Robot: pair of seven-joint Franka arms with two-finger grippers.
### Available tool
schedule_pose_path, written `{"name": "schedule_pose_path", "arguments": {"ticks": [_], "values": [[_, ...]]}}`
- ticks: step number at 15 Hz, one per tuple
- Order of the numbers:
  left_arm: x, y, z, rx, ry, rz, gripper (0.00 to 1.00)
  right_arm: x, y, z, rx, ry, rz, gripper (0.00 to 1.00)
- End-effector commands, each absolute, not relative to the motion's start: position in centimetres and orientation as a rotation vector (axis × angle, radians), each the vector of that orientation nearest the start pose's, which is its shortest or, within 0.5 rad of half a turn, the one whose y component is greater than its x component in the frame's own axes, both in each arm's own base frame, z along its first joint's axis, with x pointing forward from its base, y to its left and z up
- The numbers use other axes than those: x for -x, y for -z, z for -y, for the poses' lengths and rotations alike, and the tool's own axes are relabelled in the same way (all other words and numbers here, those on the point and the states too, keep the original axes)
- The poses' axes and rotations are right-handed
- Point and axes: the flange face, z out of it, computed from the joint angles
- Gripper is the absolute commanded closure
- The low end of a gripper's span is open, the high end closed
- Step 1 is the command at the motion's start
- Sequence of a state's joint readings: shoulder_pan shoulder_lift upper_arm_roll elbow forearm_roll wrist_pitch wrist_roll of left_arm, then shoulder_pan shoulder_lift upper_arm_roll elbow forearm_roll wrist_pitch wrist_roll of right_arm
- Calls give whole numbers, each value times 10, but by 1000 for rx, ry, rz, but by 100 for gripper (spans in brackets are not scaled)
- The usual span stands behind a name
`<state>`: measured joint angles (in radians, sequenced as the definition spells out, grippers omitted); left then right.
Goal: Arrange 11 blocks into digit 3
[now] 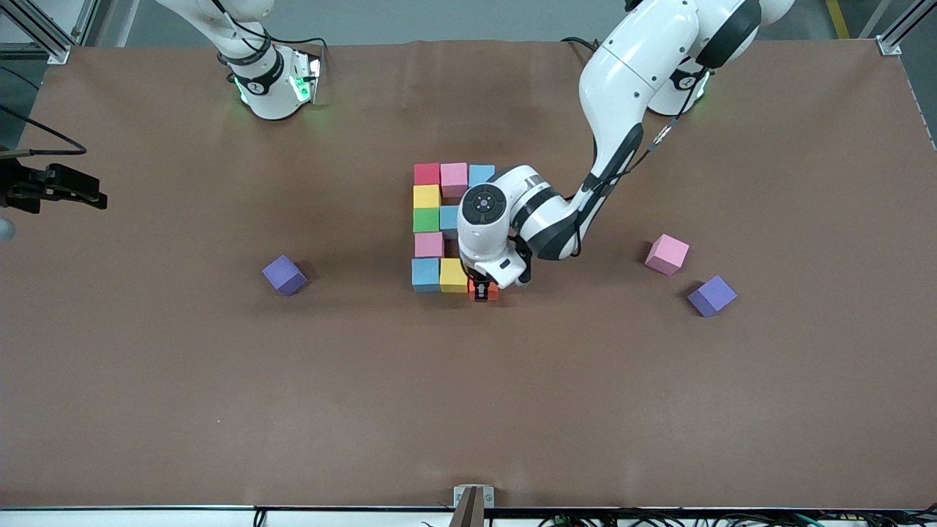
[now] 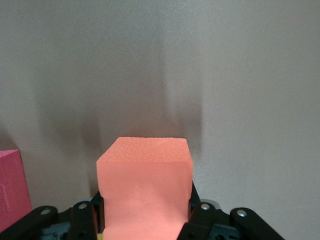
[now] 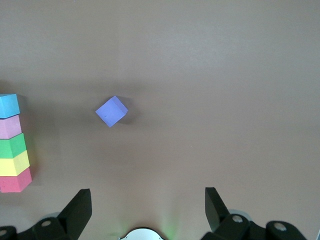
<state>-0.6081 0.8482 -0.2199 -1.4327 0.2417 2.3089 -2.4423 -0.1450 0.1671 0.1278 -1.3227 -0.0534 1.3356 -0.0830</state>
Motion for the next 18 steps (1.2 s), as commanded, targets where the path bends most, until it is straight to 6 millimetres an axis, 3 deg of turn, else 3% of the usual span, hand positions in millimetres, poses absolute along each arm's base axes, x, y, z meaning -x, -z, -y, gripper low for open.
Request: {"name": "schedule_pose_path", "arguments": {"ticks": [1, 9, 10, 11, 13, 18], "values": [[-504, -172, 530, 2272, -3, 2221, 69, -567, -628, 20, 3156, -226, 92, 0], [-504, -177, 530, 2252, -25, 2245, 65, -550, -623, 23, 3154, -177, 81, 0], [-505, -178, 530, 2262, -13, 2238, 46, -548, -626, 21, 3155, -167, 86, 0], [-507, -180, 528, 2271, -7, 2234, 0, -544, -630, 20, 3155, -157, 88, 0], [-516, -193, 521, 2265, 14, 2245, 0, -536, -632, 21, 3155, -155, 86, 0], [-515, -224, 518, 2256, 38, 2222, 0, -528, -631, 24, 3148, -161, 80, 0]]}}
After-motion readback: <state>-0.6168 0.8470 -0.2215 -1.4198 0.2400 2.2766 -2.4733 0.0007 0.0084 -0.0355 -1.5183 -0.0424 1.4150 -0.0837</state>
